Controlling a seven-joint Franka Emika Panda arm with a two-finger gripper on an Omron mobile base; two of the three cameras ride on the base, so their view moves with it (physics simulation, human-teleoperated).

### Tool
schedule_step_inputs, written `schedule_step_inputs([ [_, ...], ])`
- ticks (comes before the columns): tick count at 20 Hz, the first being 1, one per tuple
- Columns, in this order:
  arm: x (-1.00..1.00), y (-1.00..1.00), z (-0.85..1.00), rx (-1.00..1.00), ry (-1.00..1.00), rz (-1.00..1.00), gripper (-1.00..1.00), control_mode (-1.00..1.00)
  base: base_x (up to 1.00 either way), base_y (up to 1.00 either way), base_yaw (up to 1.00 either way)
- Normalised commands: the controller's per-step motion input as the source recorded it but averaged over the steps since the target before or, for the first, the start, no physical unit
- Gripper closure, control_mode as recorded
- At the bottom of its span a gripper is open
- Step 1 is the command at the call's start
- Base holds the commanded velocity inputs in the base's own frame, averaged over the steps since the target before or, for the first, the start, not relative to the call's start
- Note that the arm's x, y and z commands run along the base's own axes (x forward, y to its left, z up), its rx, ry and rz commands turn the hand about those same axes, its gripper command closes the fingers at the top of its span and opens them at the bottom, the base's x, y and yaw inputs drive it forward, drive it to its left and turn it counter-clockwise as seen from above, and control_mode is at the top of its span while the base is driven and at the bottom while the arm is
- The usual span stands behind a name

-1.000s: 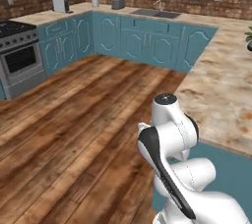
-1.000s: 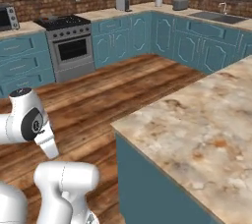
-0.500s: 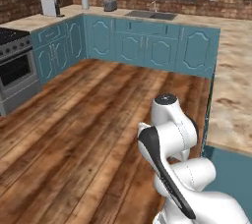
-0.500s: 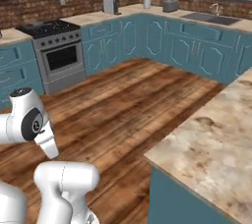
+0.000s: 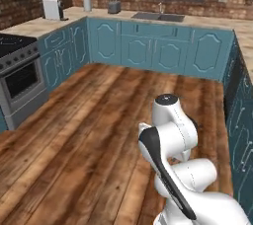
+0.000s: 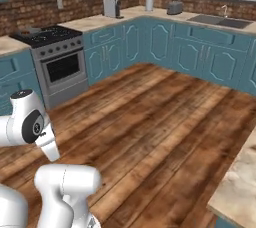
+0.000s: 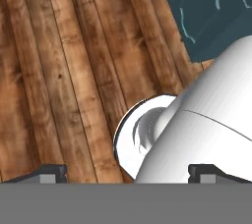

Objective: Take the chicken drumsticks from the pan and place one on each plate on the dining counter.

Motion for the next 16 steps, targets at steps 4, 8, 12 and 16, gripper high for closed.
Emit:
schedule_step_inputs([
  [4, 0.00, 0.00, 0.00, 0.00, 0.00, 0.00, -1.00, 1.00, 1.00, 1.00, -0.06],
  [8, 0.00, 0.00, 0.00, 0.00, 0.00, 0.00, -1.00, 1.00, 1.00, 1.00, 0.00],
  [12, 0.00, 0.00, 0.00, 0.00, 0.00, 0.00, -1.00, 1.00, 1.00, 0.86, 0.00],
  [16, 0.00, 0.00, 0.00, 0.00, 0.00, 0.00, -1.00, 1.00, 1.00, 0.33, 0.09],
])
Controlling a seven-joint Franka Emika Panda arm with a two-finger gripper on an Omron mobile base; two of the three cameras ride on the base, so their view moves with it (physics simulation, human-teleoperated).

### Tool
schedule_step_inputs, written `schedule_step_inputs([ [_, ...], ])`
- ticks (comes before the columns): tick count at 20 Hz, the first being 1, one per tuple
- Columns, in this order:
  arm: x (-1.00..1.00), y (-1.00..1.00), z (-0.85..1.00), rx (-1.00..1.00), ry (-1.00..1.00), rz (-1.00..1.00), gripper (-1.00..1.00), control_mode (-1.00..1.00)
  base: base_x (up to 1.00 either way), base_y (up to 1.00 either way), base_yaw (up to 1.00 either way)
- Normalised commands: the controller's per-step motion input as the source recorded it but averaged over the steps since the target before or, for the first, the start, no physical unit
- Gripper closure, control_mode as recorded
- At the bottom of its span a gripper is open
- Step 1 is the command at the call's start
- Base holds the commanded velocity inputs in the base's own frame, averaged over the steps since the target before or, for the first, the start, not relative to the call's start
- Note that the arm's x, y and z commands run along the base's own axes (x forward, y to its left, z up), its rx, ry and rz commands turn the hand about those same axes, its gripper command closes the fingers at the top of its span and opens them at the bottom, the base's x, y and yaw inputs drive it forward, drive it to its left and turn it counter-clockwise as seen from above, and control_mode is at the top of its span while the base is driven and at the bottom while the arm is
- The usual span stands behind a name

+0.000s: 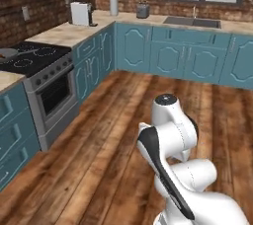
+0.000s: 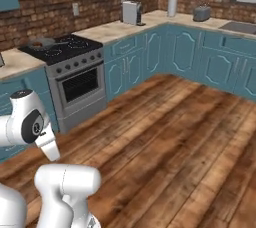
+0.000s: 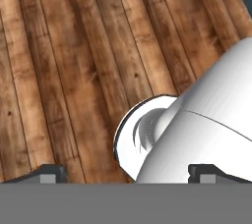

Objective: Take the chicken drumsticks from the pan and place one on each plate on the dining counter.

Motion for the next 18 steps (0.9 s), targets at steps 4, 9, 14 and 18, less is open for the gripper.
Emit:
schedule_step_inputs([
  [4, 0.00, 0.00, 0.00, 0.00, 0.00, 0.00, -1.00, 1.00, 1.00, -0.05, 0.24],
  [9, 0.00, 0.00, 0.00, 0.00, 0.00, 0.00, -1.00, 1.00, 1.00, -0.41, 0.40],
  [14, 0.00, 0.00, 0.00, 0.00, 0.00, 0.00, -1.00, 1.00, 1.00, -0.39, 0.49],
  [18, 0.00, 0.00, 0.00, 0.00, 0.00, 0.00, -1.00, 1.00, 1.00, -0.42, 0.52],
])
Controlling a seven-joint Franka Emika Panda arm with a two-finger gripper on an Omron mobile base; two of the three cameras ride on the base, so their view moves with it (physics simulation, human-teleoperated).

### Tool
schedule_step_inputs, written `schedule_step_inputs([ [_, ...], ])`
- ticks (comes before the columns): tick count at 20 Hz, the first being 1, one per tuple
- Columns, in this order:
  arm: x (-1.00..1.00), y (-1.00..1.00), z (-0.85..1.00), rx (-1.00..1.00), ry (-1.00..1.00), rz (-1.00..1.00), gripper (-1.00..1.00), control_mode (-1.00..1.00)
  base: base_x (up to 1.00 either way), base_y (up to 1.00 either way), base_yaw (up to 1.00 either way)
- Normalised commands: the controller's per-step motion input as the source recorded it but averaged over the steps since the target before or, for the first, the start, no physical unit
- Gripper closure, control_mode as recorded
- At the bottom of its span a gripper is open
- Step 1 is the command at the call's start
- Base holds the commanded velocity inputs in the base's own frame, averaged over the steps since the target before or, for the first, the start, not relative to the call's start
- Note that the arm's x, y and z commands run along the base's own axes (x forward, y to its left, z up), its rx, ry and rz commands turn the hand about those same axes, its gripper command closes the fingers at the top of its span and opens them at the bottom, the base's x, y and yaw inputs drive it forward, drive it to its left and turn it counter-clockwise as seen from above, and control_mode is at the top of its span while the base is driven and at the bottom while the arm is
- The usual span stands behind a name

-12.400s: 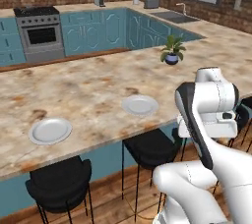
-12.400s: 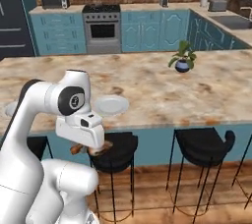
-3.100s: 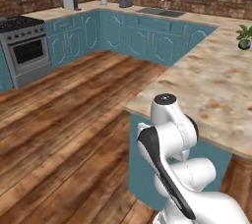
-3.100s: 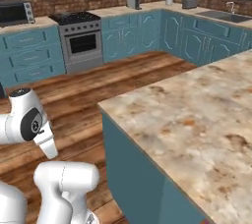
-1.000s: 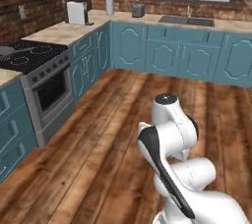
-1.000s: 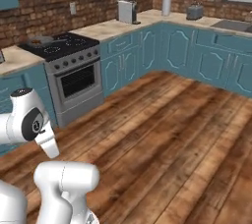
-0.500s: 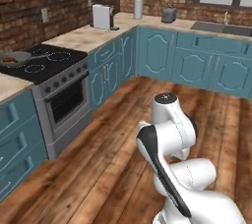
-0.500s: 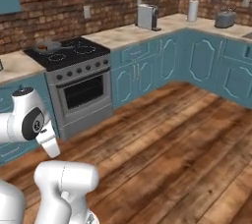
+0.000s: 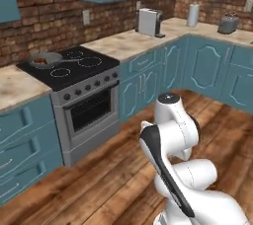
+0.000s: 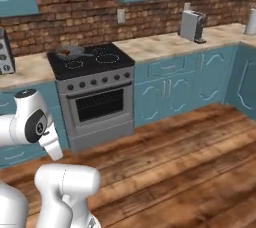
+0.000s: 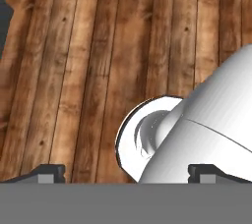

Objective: Take the chicken drumsticks from the pan and place one on each plate on the dining counter.

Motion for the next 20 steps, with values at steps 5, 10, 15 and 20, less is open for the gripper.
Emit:
schedule_step_inputs([
  [5, 0.00, 0.00, 0.00, 0.00, 0.00, 0.00, -1.00, 1.00, 1.00, -0.29, 0.50],
  [10, 0.00, 0.00, 0.00, 0.00, 0.00, 0.00, -1.00, 1.00, 1.00, -0.27, 0.46],
  [15, 0.00, 0.00, 0.00, 0.00, 0.00, 0.00, -1.00, 1.00, 1.00, -0.22, 0.39],
  [20, 0.00, 0.00, 0.00, 0.00, 0.00, 0.00, -1.00, 1.00, 1.00, -0.01, 0.22],
])
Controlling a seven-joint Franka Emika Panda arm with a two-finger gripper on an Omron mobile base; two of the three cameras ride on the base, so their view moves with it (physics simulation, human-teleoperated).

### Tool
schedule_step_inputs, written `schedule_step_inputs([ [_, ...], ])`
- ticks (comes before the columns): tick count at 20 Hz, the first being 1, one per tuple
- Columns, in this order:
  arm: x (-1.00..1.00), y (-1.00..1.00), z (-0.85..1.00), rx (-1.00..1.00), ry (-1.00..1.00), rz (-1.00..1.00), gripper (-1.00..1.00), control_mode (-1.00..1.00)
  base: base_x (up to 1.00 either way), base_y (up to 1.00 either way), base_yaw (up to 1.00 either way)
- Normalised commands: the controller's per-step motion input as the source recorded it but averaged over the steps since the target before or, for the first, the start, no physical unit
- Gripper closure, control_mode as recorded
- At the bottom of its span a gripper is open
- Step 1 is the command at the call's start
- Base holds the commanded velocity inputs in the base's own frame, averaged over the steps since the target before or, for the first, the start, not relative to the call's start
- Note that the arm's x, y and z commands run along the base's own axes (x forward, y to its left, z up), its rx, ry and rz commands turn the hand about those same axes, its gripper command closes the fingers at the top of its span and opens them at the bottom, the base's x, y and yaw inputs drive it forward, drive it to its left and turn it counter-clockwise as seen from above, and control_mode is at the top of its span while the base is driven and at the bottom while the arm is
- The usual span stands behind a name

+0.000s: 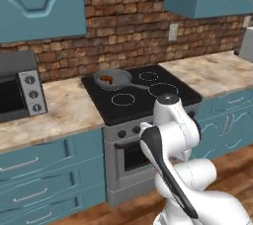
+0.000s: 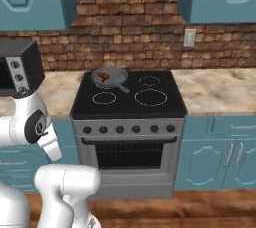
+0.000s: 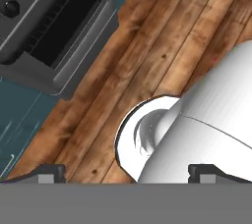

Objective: Take the chicken drumsticks from the pan and place one on each plate on the dining counter.

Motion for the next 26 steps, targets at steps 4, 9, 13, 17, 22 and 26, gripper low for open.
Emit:
schedule_step_inputs([
  [4, 0.00, 0.00, 0.00, 0.00, 0.00, 0.00, -1.00, 1.00, 1.00, 0.00, 0.17],
  [9, 0.00, 0.00, 0.00, 0.00, 0.00, 0.00, -1.00, 1.00, 0.89, 0.00, 0.14],
  [13, 0.00, 0.00, 0.00, 0.00, 0.00, 0.00, -1.00, 1.00, 0.64, 0.00, 0.12],
  [17, 0.22, -0.01, -0.05, 0.00, 0.00, 0.05, -1.00, -1.00, 0.21, -0.01, 0.05],
  [22, 0.54, -0.13, -0.04, 0.00, 0.00, 0.13, -1.00, -1.00, 0.00, 0.00, 0.00],
  [26, 0.86, -0.31, 0.00, -0.04, 0.00, 0.18, -1.00, -1.00, 0.00, 0.00, 0.00],
])
